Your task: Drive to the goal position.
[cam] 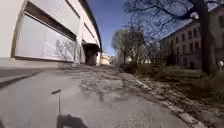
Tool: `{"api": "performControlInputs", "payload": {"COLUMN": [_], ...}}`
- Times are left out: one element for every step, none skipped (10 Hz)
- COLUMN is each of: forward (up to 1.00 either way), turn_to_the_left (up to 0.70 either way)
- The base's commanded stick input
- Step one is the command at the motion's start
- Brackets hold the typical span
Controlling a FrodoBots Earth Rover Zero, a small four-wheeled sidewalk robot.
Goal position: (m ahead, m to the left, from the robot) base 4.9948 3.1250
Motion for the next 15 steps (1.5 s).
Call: {"api": "performControlInputs", "payload": {"forward": [1.0,1.0,1.0,1.0,1.0,1.0,1.0,1.0,1.0,1.0,1.0,1.0,1.0,1.0,1.0], "turn_to_the_left": [0.0,0.0,0.0,0.0,0.0,0.0,0.0,0.0,0.0,0.0,0.0,0.0,0.0,0.0,0.0]}}
